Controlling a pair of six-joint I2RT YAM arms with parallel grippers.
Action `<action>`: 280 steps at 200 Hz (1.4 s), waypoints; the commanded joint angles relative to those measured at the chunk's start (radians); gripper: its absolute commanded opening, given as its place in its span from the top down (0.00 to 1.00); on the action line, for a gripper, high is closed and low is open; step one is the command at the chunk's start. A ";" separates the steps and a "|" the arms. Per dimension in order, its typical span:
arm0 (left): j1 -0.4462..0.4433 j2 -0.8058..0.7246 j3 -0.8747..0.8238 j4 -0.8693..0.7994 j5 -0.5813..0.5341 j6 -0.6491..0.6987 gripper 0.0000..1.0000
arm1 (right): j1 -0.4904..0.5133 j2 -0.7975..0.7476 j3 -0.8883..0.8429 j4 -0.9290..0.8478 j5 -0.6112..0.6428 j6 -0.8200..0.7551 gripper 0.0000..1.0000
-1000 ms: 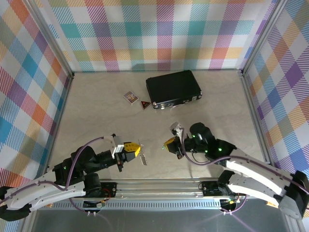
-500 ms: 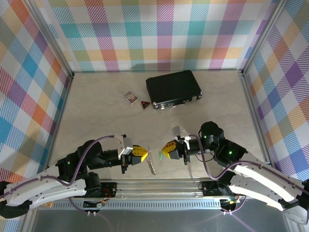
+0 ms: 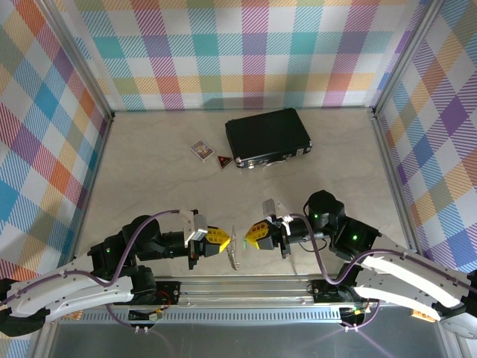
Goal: Put the keys on the keyring
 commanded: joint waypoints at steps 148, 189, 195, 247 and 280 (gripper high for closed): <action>-0.007 0.014 -0.015 0.112 -0.067 0.017 1.00 | 0.072 0.010 -0.003 0.133 0.166 0.029 1.00; -0.007 0.008 -0.019 0.121 -0.075 0.016 1.00 | 0.073 0.001 -0.010 0.133 0.166 0.035 1.00; -0.006 0.009 -0.021 0.124 -0.076 0.015 1.00 | 0.073 0.000 -0.011 0.133 0.167 0.035 1.00; -0.007 -0.001 -0.036 0.143 -0.083 0.011 1.00 | 0.076 -0.008 -0.017 0.125 0.171 0.035 1.00; -0.007 -0.001 -0.037 0.147 -0.080 0.009 1.00 | 0.078 -0.002 -0.014 0.127 0.173 0.035 1.00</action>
